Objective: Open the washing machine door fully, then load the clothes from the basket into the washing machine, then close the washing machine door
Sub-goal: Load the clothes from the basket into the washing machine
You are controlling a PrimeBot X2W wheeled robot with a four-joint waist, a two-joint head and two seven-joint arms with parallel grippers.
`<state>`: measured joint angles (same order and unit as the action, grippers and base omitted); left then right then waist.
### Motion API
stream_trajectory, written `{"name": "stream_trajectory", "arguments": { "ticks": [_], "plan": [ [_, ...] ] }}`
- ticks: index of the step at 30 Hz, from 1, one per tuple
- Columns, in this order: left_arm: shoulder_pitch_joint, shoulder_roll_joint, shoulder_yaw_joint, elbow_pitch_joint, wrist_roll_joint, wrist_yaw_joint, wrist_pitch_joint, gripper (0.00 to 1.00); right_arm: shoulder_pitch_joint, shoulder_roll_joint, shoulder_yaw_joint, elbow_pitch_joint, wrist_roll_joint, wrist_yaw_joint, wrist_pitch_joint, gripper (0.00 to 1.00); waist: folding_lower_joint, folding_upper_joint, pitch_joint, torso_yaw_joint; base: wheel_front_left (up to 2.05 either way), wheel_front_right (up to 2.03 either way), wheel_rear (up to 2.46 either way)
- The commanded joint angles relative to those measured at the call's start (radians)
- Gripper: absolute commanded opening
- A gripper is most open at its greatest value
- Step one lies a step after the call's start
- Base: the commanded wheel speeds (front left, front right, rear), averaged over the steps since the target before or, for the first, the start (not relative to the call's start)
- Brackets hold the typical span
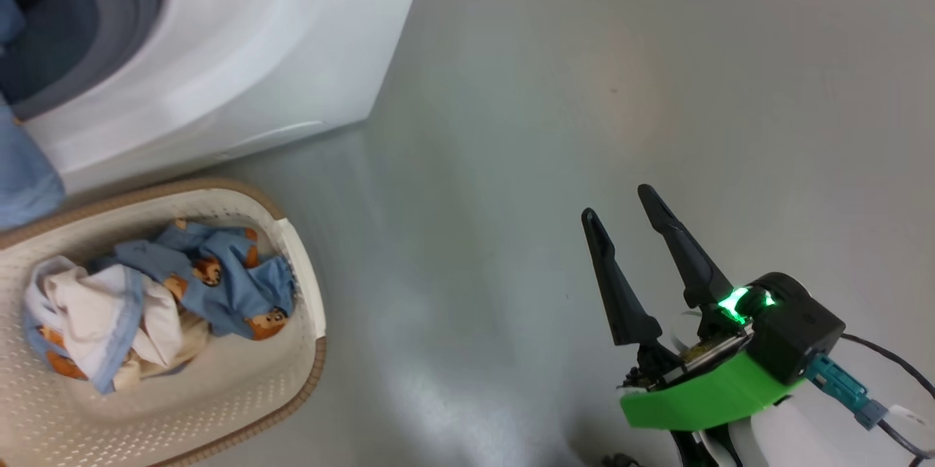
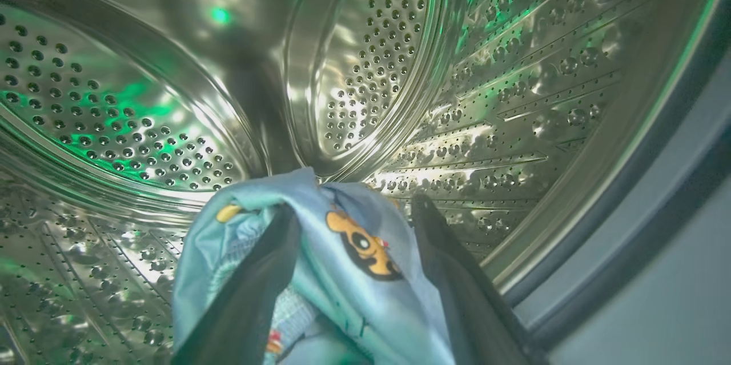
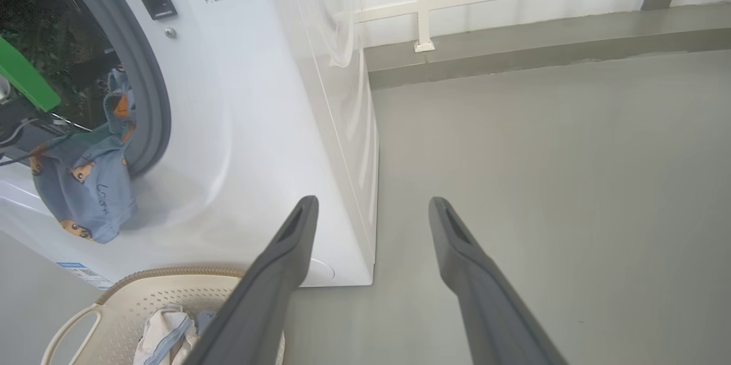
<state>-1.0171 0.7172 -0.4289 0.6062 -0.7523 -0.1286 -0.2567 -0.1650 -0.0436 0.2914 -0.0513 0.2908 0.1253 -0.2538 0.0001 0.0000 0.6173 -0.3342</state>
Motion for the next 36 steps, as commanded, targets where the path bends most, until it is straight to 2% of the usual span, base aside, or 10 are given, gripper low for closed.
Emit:
{"name": "stream_trajectory", "arguments": {
  "ticks": [1,8,15,26,36],
  "plan": [
    [0.02,0.038,0.019,-0.006,0.005,-0.002,-0.005,1.0,-0.01,-0.007,0.017,-0.01,0.005,0.005,-0.008,1.0,-0.0001,0.0,-0.037,0.022,0.0,0.0,0.0],
    [0.08,-0.017,-0.018,0.008,-0.001,-0.002,-0.005,1.0,-0.031,-0.007,-0.004,0.053,0.009,0.005,-0.008,1.0,-0.0001,0.0,-0.128,0.077,0.0,0.0,0.0],
    [0.169,-0.076,-0.012,0.012,0.006,-0.002,-0.005,1.0,-0.051,-0.007,-0.024,0.127,0.009,0.005,-0.008,1.0,-0.0001,0.0,-0.232,0.136,0.0,0.0,0.0],
    [0.317,-0.186,0.064,0.002,0.029,-0.002,-0.005,1.0,-0.053,-0.007,-0.062,0.229,0.01,0.005,-0.008,1.0,-0.0001,0.0,-0.387,0.215,0.0,0.0,0.0],
    [0.481,-0.269,0.161,-0.104,0.073,-0.002,-0.005,1.0,-0.031,-0.007,-0.116,0.274,0.0,0.005,-0.008,1.0,-0.0001,0.0,-0.481,0.284,0.0,0.0,0.0]
  ]
}}
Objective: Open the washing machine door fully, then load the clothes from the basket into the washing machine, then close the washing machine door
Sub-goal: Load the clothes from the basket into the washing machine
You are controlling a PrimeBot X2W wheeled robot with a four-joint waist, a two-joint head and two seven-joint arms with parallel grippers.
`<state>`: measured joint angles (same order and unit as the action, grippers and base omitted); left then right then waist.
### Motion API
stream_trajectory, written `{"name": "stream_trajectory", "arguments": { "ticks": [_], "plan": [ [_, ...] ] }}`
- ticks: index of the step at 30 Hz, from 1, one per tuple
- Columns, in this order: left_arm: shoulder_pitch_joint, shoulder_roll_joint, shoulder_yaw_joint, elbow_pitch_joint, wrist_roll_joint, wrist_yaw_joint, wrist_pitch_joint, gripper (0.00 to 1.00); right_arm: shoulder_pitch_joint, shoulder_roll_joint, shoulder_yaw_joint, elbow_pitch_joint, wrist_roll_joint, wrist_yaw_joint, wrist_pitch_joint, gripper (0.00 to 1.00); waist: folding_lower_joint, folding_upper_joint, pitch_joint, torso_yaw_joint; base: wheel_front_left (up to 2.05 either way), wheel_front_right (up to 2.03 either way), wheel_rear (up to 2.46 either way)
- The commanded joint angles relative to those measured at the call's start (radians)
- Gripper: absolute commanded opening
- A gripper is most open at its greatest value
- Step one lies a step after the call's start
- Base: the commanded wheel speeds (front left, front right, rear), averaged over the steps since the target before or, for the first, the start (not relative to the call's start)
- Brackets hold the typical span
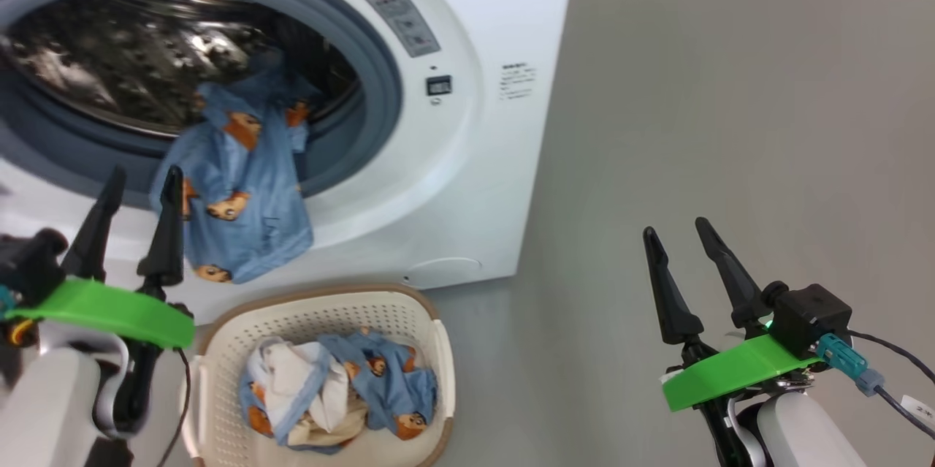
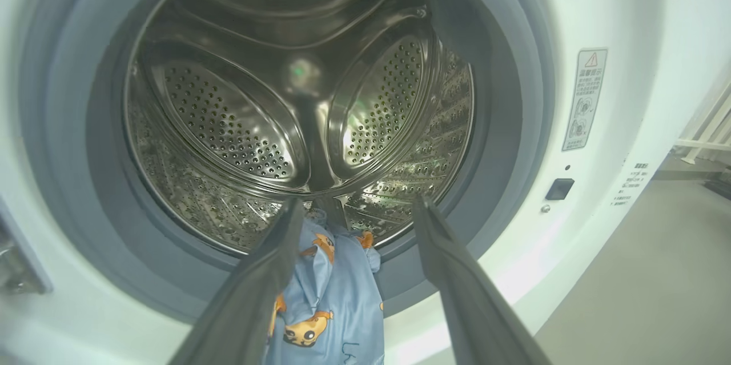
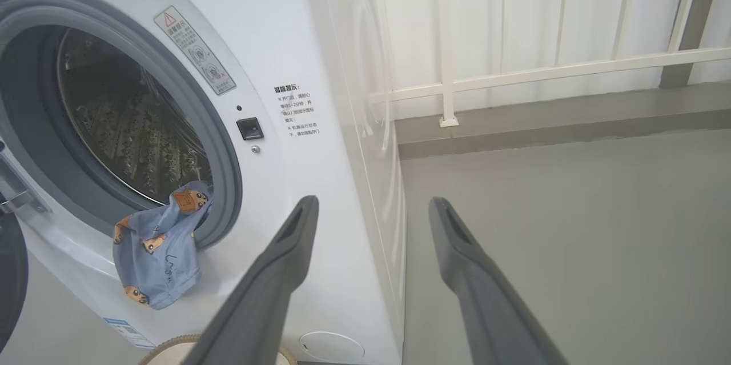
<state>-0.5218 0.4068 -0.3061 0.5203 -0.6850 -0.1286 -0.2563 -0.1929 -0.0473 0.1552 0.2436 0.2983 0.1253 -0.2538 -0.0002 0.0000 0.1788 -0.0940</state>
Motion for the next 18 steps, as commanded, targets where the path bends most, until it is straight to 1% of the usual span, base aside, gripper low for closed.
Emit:
{"name": "stream_trajectory", "arguments": {
  "ticks": [1,8,11,18],
  "plan": [
    [0.001,0.034,0.05,-0.032,0.012,-0.002,-0.005,1.0,-0.002,-0.003,0.017,-0.019,-0.009,0.005,-0.008,1.0,0.0002,0.0,-0.048,0.049,0.0,0.0,0.0],
    [0.124,-0.015,0.124,-0.082,0.031,0.0,-0.005,1.0,0.008,-0.003,-0.001,0.002,-0.013,0.005,-0.008,1.0,0.0002,0.0,-0.101,0.074,0.0,0.0,0.0],
    [0.171,-0.029,0.157,-0.1,0.035,0.002,-0.005,1.0,0.013,-0.003,-0.008,0.007,-0.016,0.005,-0.008,1.0,0.0002,0.0,-0.124,0.074,0.0,0.0,0.0],
    [0.309,-0.075,0.214,-0.177,0.065,0.027,-0.005,1.0,0.04,-0.003,-0.028,0.013,-0.02,0.005,-0.008,1.0,0.0002,0.0,-0.174,0.066,0.0,0.0,0.0]
  ]
}}
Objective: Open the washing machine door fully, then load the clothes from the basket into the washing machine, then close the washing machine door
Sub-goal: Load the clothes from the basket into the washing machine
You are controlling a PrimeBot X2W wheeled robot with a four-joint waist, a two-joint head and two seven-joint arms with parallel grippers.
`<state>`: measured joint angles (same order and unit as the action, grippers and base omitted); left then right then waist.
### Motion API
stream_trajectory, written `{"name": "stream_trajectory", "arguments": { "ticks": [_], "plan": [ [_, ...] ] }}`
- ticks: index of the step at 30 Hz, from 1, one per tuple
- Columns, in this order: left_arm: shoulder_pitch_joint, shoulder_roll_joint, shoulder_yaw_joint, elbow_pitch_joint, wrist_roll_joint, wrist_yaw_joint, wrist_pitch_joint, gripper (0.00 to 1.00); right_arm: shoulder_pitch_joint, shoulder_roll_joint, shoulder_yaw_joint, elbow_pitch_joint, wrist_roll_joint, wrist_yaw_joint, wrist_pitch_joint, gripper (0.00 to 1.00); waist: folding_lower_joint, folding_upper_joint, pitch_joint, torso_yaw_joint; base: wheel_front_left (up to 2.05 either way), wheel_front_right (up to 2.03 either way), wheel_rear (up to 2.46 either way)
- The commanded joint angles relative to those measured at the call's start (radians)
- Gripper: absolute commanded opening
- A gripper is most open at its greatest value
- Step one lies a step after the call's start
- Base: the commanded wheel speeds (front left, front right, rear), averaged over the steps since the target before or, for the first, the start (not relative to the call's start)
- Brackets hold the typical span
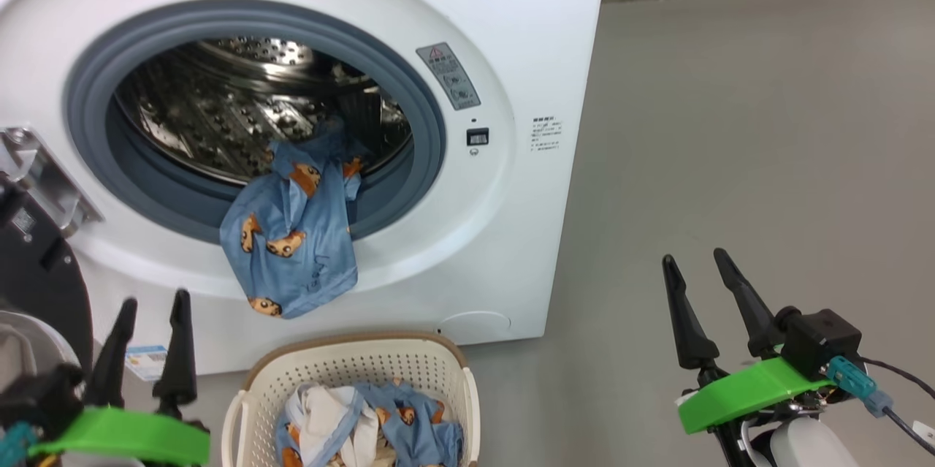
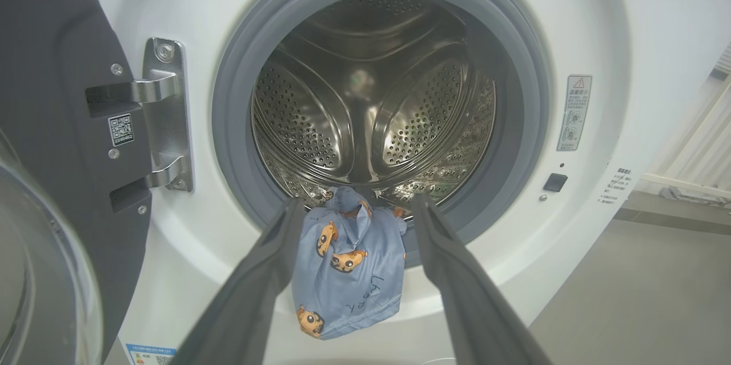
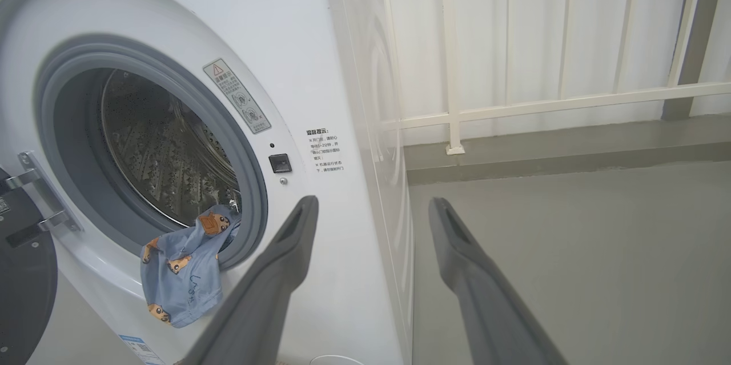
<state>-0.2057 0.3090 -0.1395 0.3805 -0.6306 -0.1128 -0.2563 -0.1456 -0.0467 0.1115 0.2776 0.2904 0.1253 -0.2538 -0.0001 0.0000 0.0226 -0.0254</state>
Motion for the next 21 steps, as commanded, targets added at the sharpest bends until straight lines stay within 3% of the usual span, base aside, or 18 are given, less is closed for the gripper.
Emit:
{"name": "stream_trajectory", "arguments": {
  "ticks": [1,21],
  "plan": [
    [0.009,0.018,0.053,-0.05,0.015,0.014,-0.005,1.0,-0.005,-0.004,0.015,-0.022,-0.013,0.005,-0.008,1.0,0.0001,0.0,-0.02,-0.003,0.0,0.0,0.0],
    [0.135,-0.025,0.103,-0.174,0.07,0.024,-0.005,1.0,0.039,-0.004,-0.006,-0.064,-0.038,0.005,-0.008,1.0,0.0001,0.0,-0.019,-0.008,0.0,0.0,0.0]
  ]
}}
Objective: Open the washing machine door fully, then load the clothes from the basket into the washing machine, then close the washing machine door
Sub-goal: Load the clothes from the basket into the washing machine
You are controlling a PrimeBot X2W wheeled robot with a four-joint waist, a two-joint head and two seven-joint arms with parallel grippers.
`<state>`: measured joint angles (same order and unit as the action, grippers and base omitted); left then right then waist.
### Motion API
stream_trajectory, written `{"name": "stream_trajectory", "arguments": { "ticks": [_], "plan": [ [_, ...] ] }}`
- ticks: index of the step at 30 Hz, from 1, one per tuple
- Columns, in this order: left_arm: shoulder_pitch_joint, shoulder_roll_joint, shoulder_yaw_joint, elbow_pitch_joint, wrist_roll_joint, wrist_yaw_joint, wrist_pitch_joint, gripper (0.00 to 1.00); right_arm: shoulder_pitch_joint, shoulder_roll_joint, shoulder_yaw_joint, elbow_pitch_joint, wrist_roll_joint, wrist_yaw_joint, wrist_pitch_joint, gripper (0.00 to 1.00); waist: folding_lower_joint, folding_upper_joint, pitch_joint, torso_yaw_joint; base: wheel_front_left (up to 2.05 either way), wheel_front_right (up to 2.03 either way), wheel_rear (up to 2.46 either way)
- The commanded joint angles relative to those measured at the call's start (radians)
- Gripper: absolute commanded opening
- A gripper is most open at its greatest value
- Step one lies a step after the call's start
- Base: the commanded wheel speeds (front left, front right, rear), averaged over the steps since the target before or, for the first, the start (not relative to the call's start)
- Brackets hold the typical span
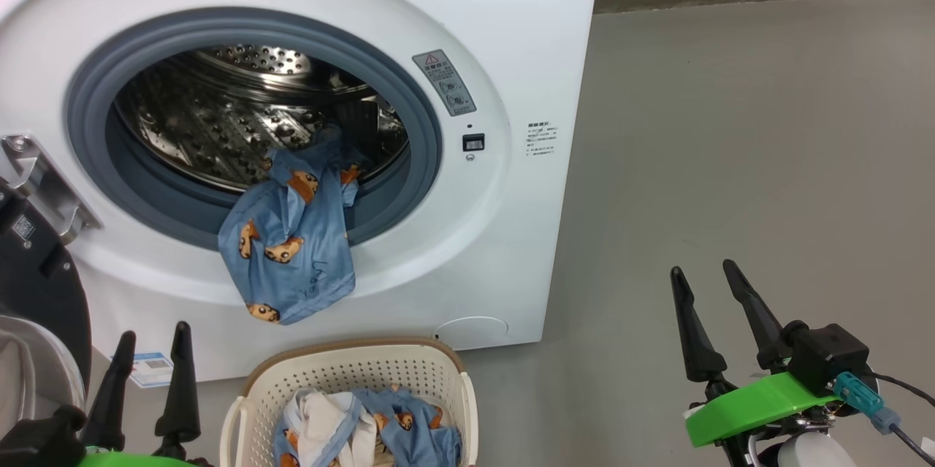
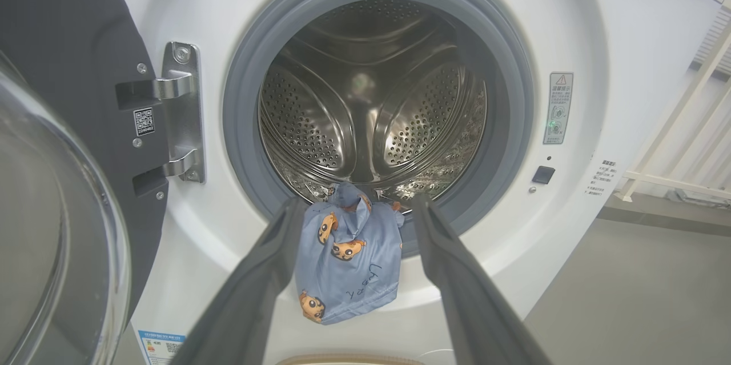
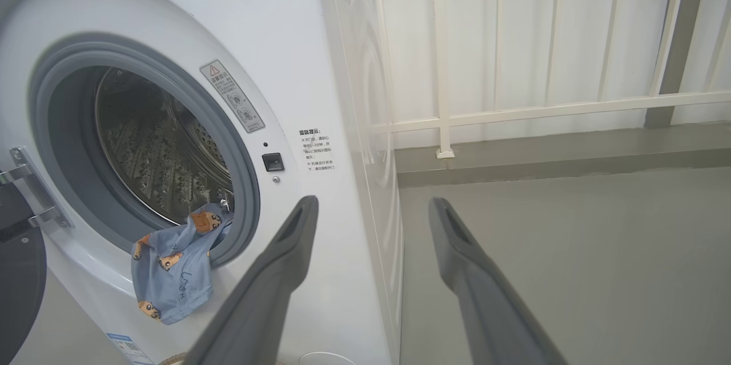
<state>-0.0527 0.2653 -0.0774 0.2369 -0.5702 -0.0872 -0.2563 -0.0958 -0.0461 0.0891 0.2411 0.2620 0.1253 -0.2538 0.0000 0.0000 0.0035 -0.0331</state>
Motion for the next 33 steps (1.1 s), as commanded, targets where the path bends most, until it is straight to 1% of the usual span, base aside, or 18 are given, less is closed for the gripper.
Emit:
{"name": "stream_trajectory", "arguments": {
  "ticks": [1,17,24,28,33],
  "plan": [
    [-0.018,0.017,0.041,-0.03,0.01,-0.002,-0.006,1.0,-0.012,-0.005,0.017,-0.026,-0.011,0.005,-0.008,1.0,0.0,0.0,-0.001,-0.001,0.0,0.0,0.0],
    [-0.026,0.014,0.028,-0.003,0.004,-0.006,-0.004,1.0,-0.025,-0.004,0.03,-0.015,-0.017,0.005,-0.008,1.0,0.0,0.0,0.006,-0.009,0.0,0.0,0.0],
    [-0.044,0.024,0.012,0.029,-0.021,-0.017,0.029,1.0,-0.028,-0.004,0.037,-0.017,-0.021,0.005,-0.008,1.0,0.0,0.0,0.023,-0.018,0.0,0.0,0.0],
    [-0.074,0.036,-0.002,0.066,-0.04,-0.026,0.05,1.0,-0.031,-0.004,0.043,-0.027,-0.02,0.005,-0.008,1.0,0.0,0.0,0.047,-0.028,0.0,0.0,0.0],
    [-0.135,0.059,-0.034,0.153,-0.066,-0.037,0.08,1.0,-0.03,-0.004,0.049,-0.048,-0.02,0.005,-0.008,1.0,0.0,0.0,0.091,-0.043,0.0,0.0,0.0]
  ]
}}
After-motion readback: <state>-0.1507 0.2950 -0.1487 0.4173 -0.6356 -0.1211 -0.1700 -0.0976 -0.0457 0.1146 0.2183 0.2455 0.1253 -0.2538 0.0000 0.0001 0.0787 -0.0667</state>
